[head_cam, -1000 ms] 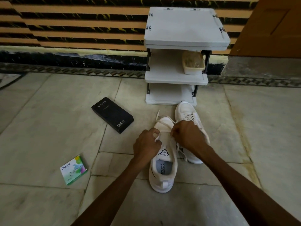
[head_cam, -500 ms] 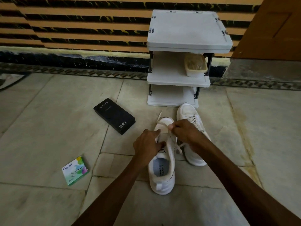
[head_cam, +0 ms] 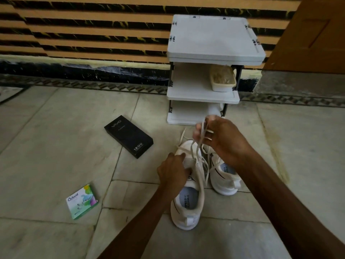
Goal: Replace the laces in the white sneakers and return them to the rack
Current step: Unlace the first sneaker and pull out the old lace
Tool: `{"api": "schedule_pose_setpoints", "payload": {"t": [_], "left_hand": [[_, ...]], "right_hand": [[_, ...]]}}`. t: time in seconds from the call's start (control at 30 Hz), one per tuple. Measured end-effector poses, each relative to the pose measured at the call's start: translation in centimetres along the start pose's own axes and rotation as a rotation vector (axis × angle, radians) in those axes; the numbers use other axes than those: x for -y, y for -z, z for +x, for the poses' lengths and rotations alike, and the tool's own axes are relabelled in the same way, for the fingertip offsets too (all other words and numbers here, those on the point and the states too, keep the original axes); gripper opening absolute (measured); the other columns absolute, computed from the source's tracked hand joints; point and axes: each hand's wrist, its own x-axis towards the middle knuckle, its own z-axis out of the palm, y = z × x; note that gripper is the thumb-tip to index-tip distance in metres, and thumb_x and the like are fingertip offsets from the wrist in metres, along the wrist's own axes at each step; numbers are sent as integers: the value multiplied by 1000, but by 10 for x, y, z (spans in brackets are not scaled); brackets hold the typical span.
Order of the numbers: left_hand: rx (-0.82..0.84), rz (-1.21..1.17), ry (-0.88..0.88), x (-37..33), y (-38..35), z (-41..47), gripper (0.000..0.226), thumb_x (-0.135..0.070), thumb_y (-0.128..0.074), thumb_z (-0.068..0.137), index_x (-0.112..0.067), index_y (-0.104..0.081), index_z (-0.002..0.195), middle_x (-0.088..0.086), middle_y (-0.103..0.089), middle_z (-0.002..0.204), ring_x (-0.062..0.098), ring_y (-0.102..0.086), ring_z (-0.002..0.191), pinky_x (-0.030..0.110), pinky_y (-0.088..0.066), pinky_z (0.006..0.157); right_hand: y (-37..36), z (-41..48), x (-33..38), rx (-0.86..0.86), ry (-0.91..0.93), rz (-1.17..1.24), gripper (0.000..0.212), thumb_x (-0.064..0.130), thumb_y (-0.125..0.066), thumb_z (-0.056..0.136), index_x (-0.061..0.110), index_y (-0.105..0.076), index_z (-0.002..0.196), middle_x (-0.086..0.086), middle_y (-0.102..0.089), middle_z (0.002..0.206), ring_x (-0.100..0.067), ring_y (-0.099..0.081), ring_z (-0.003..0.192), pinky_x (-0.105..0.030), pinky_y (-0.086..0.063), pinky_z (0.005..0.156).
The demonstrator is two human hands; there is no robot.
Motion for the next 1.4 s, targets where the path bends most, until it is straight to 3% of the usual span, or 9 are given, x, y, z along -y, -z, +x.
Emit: {"api": "schedule_pose_setpoints", "payload": {"t": [0.07, 0.17, 0.23, 0.47, 0.6, 0.73, 0.97, 1.17, 1.4], "left_hand": [[-3, -16, 2, 1, 1, -1, 61, -51, -63, 87, -37, -43, 142, 1, -52, 124, 22, -56, 109, 32, -45, 82], [-16, -22, 9, 2, 0, -1, 62, -51, -63, 87, -36, -42, 143, 1, -53, 124, 20, -57, 109, 30, -45, 80], [-21, -33, 4, 0, 1, -2, 62, -50, -63, 87, -35, -42, 143, 2, -53, 125, 20, -57, 109, 29, -44, 80], [-15, -51, 22, -1, 2, -3, 62, -49, -64, 87, -35, -42, 143, 1, -54, 124, 20, -56, 110, 29, -45, 80], [-21, -68, 32, -2, 2, -2, 62, -47, -65, 87, -35, -42, 143, 1, -54, 124, 20, -56, 111, 29, -43, 79], [-32, -72, 39, -2, 2, -2, 59, -43, -66, 88, -36, -43, 142, 1, -54, 123, 20, -57, 109, 28, -43, 78], [-21, -121, 53, -1, 2, -2, 60, -43, -67, 87, -35, -44, 142, 1, -54, 124, 20, -56, 112, 28, -41, 78], [-8, -147, 80, 1, -1, 1, 60, -39, -68, 87, -36, -44, 141, 0, -54, 129, 20, -56, 114, 26, -39, 77], [27, -184, 118, 2, -2, 3, 58, -39, -72, 84, -37, -48, 137, -1, -54, 130, 20, -57, 113, 28, -43, 82]], "right_hand": [[8, 9, -18, -110, -4, -515, 17, 19, -44, 100, 11, -58, 93, -6, -63, 75, -20, -59, 67, -23, -51, 60], [19, 16, -50, -180, 87, -1470, 25, 32, -55, 95, 10, -61, 104, -10, -70, 93, -25, -66, 85, -28, -50, 70], [25, 17, -71, -162, 67, -1661, 34, 42, -55, 94, 12, -59, 109, -12, -68, 102, -28, -66, 92, -32, -49, 73], [29, 23, -98, -175, 133, -1635, 33, 46, -57, 91, 15, -62, 104, -9, -66, 99, -28, -65, 89, -33, -50, 72], [33, 26, -94, -24, 163, -1516, 19, 28, -61, 90, 20, -61, 108, -5, -63, 102, -26, -64, 89, -35, -53, 74], [32, 31, -93, 105, 190, -1480, 11, 10, -64, 81, 18, -71, 85, -8, -64, 94, -26, -64, 87, -36, -54, 72], [35, 33, -94, 68, 168, -1405, 8, 8, -67, 76, 15, -70, 77, -9, -66, 92, -25, -65, 83, -32, -52, 69], [29, 35, -86, 14, 34, -1431, 29, 36, -81, 63, 27, -70, 88, -1, -65, 99, -17, -65, 84, -34, -57, 73], [3, 33, -99, -145, 232, -1738, 17, 18, -60, 88, 12, -68, 102, -8, -66, 107, -23, -66, 94, -27, -44, 68]]}}
